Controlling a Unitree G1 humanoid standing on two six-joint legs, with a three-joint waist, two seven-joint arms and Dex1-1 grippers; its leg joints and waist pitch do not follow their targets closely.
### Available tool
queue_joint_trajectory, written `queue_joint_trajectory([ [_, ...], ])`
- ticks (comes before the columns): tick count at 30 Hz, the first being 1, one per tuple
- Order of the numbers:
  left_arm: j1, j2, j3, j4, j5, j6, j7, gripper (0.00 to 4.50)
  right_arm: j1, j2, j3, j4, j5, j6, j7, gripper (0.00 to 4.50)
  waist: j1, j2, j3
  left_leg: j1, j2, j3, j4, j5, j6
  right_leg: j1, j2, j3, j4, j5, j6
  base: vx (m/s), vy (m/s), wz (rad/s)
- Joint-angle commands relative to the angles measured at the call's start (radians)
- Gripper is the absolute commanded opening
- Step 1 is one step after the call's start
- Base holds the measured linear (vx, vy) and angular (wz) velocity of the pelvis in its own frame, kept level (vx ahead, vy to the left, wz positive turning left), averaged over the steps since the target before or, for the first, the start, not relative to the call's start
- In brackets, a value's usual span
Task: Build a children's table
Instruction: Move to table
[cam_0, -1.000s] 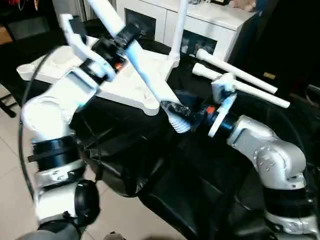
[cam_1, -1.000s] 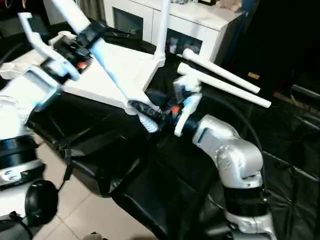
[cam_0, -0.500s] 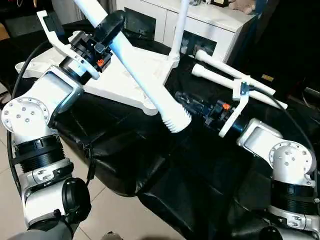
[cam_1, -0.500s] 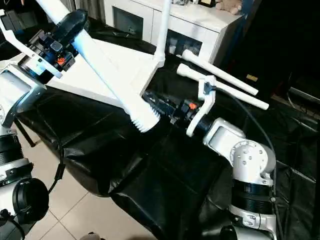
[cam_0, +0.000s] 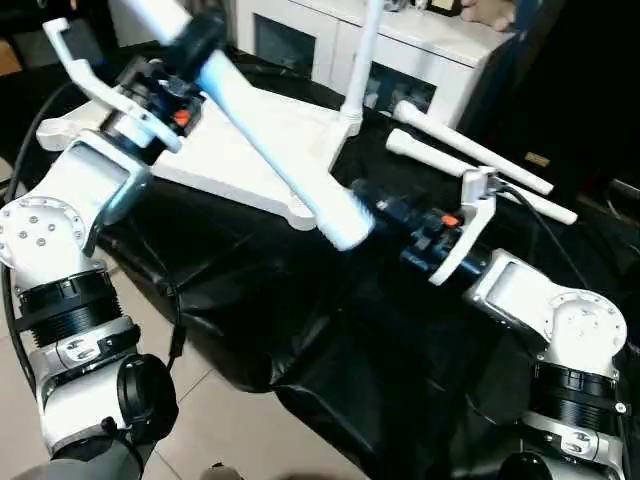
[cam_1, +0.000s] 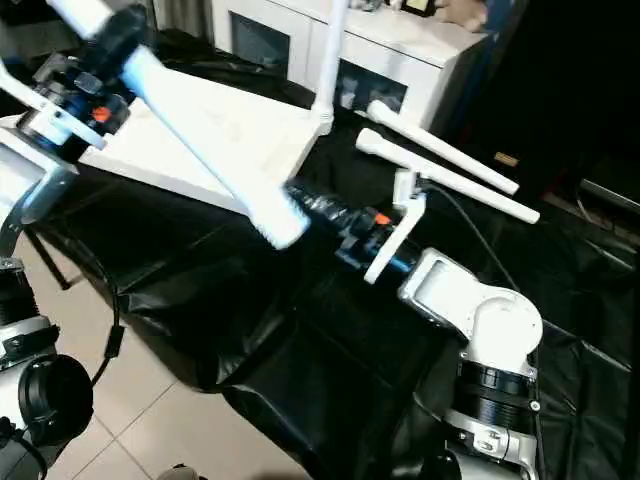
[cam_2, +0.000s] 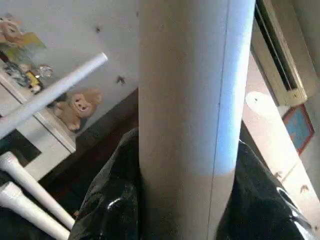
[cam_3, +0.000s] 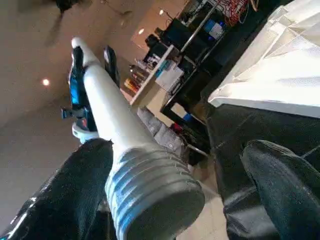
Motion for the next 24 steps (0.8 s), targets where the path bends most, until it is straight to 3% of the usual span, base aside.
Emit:
queue_joint_trajectory([
  [1,-0.015,0.003,-0.006,0.003,-0.024,-0.013,0.010,1.72,-0.011,0.000,-0.010,-0.013,0.032,0.025,-0.033,4.50,0.006,0.010,-0.073,0.016,-0.012,0.034,-0.071,-0.068,-0.095,0.049,-0.044,0.010,-0.069,0.048,-0.100,0.000,0.000,0.00],
  [5,-0.018,0.002,-0.004,0.010,-0.028,-0.016,0.011,1.72,-0.006,0.007,0.008,-0.021,0.022,0.017,-0.047,4.50,0.008,0.011,-0.071,0.013,-0.009,0.032,-0.074,-0.090,-0.104,0.047,-0.047,0.005,-0.070,0.011,-0.089,0.000,0.000,0.00],
  [14,-0.036,-0.023,-0.011,0.040,-0.044,-0.030,0.016,1.72,0.009,0.037,0.037,-0.039,0.045,0.023,-0.078,4.50,0.018,0.016,-0.076,0.011,-0.008,0.032,-0.073,-0.081,-0.109,0.046,-0.050,0.000,-0.068,0.037,-0.080,0.000,0.000,0.00],
  [24,-0.061,-0.043,0.004,0.070,-0.053,-0.063,0.026,1.72,0.013,0.033,0.034,-0.035,0.080,0.020,-0.092,4.50,0.024,0.019,-0.076,0.007,-0.007,0.030,-0.077,-0.103,-0.114,0.047,-0.057,-0.010,-0.071,0.011,-0.071,0.000,0.000,0.00],
])
